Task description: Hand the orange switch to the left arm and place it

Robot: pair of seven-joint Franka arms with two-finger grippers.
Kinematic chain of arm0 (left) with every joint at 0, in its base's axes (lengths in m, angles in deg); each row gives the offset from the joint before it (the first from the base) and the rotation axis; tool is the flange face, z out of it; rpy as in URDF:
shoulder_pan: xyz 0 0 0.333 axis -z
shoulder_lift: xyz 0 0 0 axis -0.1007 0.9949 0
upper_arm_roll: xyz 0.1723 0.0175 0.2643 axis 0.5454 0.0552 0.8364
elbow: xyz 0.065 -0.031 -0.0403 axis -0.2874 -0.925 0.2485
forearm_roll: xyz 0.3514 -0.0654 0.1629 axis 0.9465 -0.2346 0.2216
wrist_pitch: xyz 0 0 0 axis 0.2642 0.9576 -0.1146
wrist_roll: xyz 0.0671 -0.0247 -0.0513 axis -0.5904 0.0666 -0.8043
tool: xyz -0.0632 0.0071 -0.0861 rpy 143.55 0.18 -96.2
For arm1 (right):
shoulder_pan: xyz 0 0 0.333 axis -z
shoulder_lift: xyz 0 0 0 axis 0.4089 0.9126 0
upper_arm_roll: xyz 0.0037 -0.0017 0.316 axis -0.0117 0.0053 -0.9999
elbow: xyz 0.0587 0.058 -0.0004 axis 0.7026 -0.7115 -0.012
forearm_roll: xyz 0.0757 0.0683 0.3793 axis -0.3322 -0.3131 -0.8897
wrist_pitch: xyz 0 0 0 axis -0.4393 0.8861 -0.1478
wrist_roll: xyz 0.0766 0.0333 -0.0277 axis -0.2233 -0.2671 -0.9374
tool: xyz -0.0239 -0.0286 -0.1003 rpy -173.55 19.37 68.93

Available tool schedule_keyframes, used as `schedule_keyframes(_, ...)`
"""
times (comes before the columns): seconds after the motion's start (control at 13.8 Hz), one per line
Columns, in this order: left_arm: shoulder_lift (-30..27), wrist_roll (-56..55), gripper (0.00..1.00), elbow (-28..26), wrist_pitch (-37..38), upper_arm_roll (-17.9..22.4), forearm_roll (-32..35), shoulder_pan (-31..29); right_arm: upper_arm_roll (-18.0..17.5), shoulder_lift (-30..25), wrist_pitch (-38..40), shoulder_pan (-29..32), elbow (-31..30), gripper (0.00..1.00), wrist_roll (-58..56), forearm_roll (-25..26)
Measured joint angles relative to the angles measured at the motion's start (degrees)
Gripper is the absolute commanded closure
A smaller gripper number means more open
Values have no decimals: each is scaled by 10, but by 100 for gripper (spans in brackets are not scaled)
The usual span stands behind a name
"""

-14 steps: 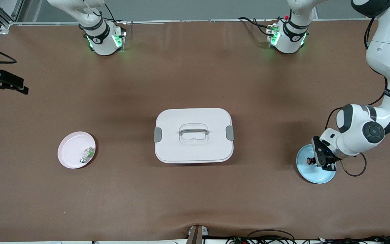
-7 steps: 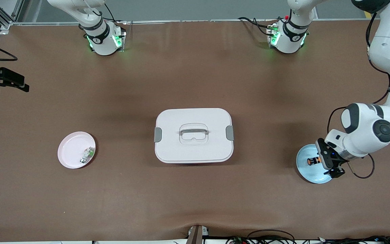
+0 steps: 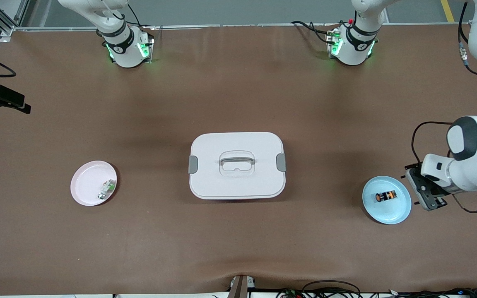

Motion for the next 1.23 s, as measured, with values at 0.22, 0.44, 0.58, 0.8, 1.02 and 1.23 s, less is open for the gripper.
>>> schedule_keyframes(0.22, -18, -67, 0, 37, 87, -19, -1, 1, 0, 0, -2, 0, 0, 0, 3, 0)
schedule_keyframes(0.44, -32, -158, 0, 66, 150, -41, -1, 2, 0, 0, -8, 3, 0, 0, 3, 0)
schedule_keyframes(0.58, -46, -231, 0, 70, 175, -56, -1, 2, 0, -2, -13, 5, 0, 0, 3, 0)
schedule_keyframes(0.8, -71, -312, 0, 71, 214, -71, -1, 3, 0, -5, -23, 6, -1, 0, 2, 0)
schedule_keyframes(1.02, -96, -402, 0, 72, 249, -73, -1, 3, 1, -10, -32, 10, -9, 0, -11, 0)
schedule_keyframes(1.23, -120, -485, 0, 72, 265, -73, -1, 3, 1, -15, -34, 16, -15, 0, -17, 0)
